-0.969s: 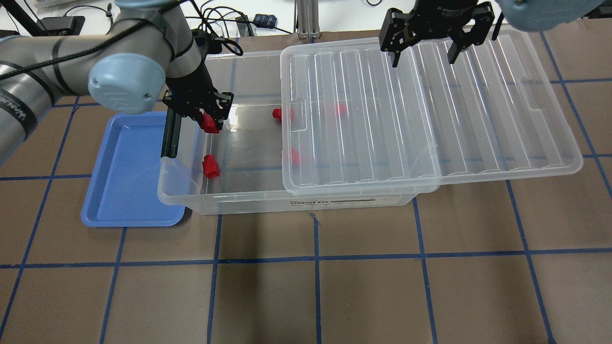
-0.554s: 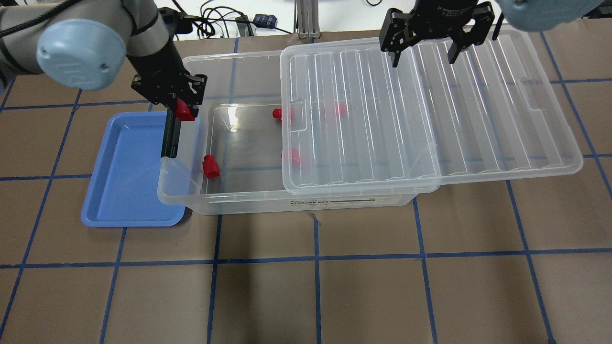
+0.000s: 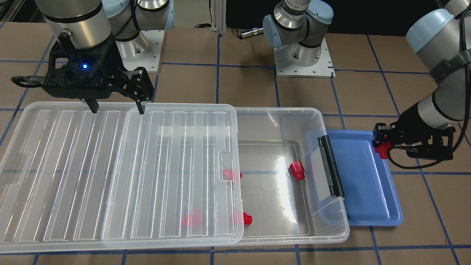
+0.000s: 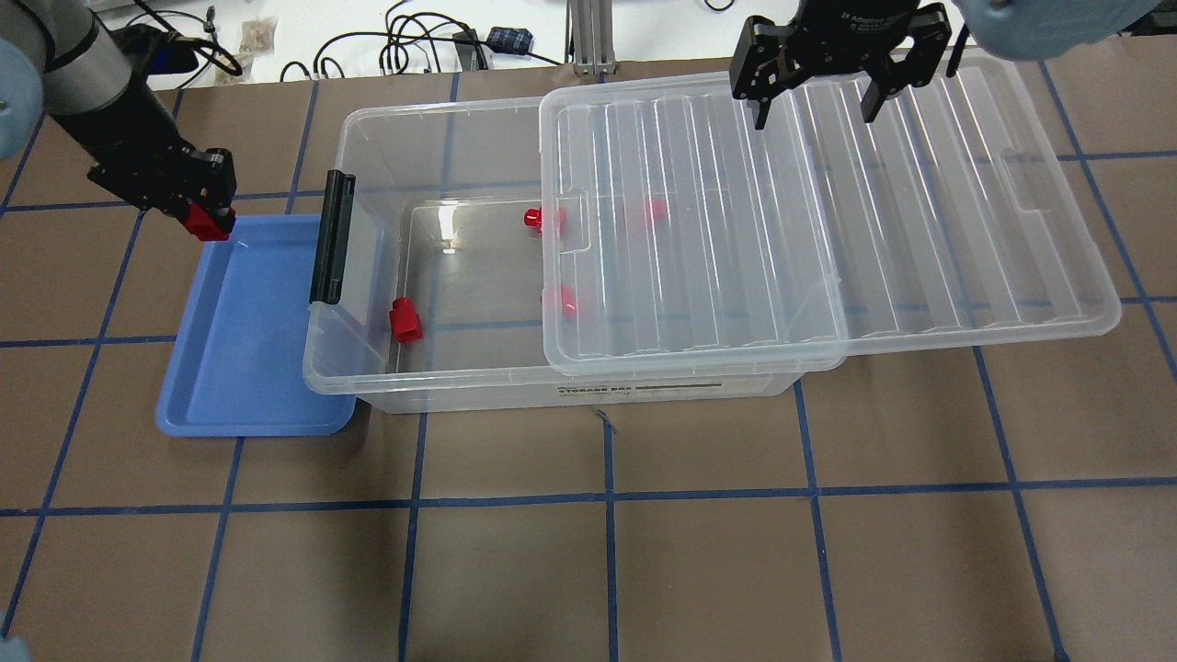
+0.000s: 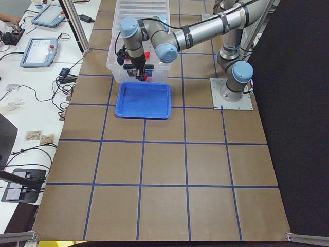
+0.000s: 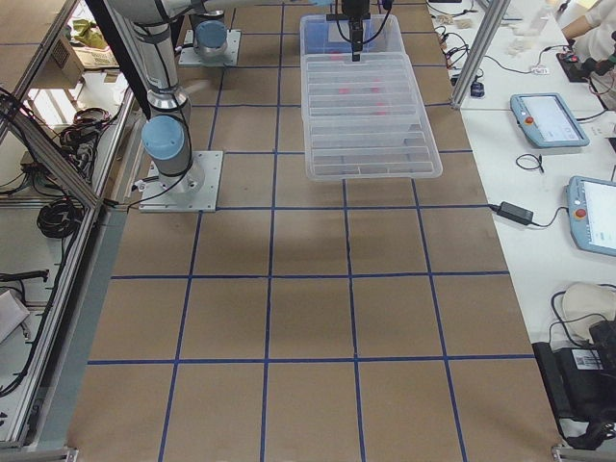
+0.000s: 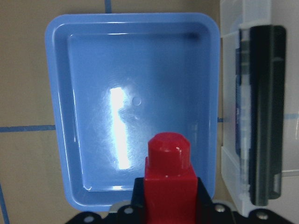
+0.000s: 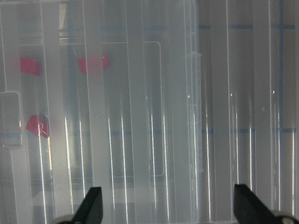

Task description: Place red block in blue tray from box

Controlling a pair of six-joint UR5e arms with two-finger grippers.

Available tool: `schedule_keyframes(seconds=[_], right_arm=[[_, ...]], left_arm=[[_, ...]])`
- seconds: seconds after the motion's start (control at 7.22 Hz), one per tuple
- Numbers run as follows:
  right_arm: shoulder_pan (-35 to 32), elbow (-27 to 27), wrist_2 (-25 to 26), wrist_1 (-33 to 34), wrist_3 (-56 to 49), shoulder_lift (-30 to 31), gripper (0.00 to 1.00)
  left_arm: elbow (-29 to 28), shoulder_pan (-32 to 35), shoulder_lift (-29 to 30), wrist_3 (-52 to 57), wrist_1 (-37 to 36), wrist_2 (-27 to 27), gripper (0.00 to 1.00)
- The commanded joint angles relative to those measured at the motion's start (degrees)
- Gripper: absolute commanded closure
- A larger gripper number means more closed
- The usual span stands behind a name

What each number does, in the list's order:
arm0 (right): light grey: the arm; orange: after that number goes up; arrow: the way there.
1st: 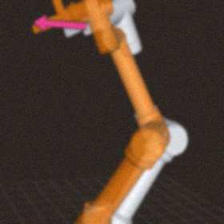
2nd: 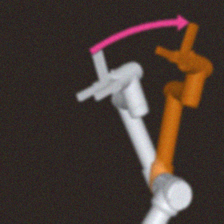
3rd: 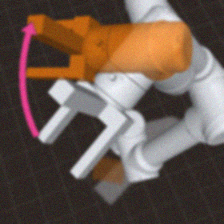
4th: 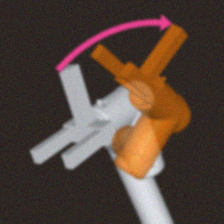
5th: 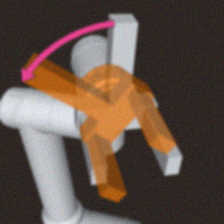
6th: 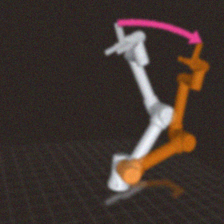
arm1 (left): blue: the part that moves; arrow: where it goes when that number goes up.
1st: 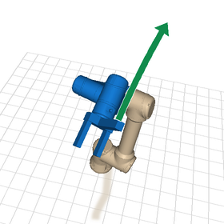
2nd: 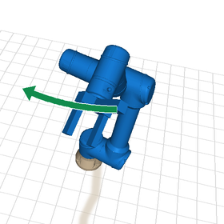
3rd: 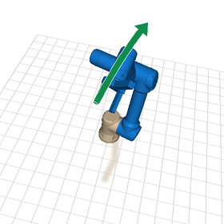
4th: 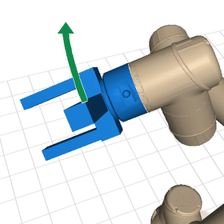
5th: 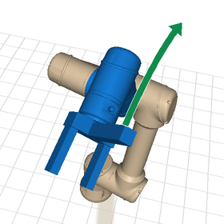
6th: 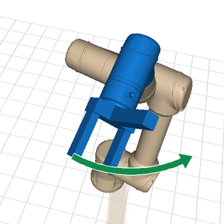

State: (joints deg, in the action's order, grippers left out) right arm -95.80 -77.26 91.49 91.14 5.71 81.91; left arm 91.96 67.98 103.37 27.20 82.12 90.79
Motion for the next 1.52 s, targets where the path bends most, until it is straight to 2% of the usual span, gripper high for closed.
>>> schedule_keyframes(seconds=[0.0,0.55,0.83,0.97,1.11,1.25,1.38], right_arm=[[0.0,0.0,0.0,0.0,0.0,0.0,0.00],[0.3,0.0,0.1,0.0,0.1,-0.1,0.00],[4.7,0.4,0.1,0.4,-4.0,-0.3,0.00],[10.6,0.4,0.0,0.1,-10.0,-0.2,0.00],[16.6,0.2,0.0,0.2,-18.1,-0.3,0.00],[21.6,0.1,0.1,0.3,-24.3,-0.7,0.00],[25.2,0.0,0.1,1.0,-30.2,-1.4,0.00]], left_arm=[[6.5,-2.1,2.4,3.0,-8.2,0.0,1.00],[8.7,-2.2,8.9,2.7,-14.2,0.0,1.00],[8.6,-2.2,10.8,2.6,-14.6,0.0,1.00],[8.7,-2.2,11.2,2.6,-14.6,0.0,0.83],[8.7,-2.2,11.5,2.6,-14.6,0.0,0.81],[8.7,-2.2,11.6,2.5,-14.6,0.1,0.38],[8.7,-2.2,11.6,2.5,-14.6,0.1,0.15]])
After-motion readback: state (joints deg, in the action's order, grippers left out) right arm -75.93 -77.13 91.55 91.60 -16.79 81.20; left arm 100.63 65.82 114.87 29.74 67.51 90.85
